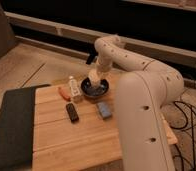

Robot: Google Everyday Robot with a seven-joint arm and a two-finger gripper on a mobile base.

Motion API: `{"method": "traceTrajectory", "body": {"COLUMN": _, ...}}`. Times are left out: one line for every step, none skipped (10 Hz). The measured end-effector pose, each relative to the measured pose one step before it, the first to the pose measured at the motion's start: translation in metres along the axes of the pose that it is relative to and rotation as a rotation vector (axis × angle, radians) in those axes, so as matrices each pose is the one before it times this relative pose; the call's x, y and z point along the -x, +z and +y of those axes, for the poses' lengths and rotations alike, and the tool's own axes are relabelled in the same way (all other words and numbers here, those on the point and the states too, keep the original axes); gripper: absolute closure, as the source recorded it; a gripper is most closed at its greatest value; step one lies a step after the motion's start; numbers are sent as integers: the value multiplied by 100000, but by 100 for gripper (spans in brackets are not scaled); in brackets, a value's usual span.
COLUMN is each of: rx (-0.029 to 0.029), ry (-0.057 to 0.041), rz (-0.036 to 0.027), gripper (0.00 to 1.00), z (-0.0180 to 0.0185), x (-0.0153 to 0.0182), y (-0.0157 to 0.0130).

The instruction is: Place the ceramic cup in the ceramic bowl

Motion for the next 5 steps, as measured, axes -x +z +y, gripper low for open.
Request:
{"method": "traceTrajectory", "body": {"rx": 1688, "ry": 465, "rz": -670, "gripper": 85, "z": -58, "x": 689, "y": 673}}
{"method": "traceTrajectory", "body": {"rx": 1226, "ry": -140, "rz": -420, "gripper": 75, "z": 110, "x": 406, "y": 409}}
{"method": "traceTrajectory", "body": {"rx": 1403, "ry": -299, "rz": -79, "gripper": 65, "z": 322, "x": 234, "y": 377}}
{"method": "traceTrajectory", "body": {"rx": 1627, "ry": 46, "rz": 536, "gripper": 53, "z": 114, "x": 50, "y": 601}}
{"method": "traceTrajectory", "body": {"rx": 865, "ry": 9, "rz": 587, "gripper": 44, "z": 42, "x": -64, "y": 399}}
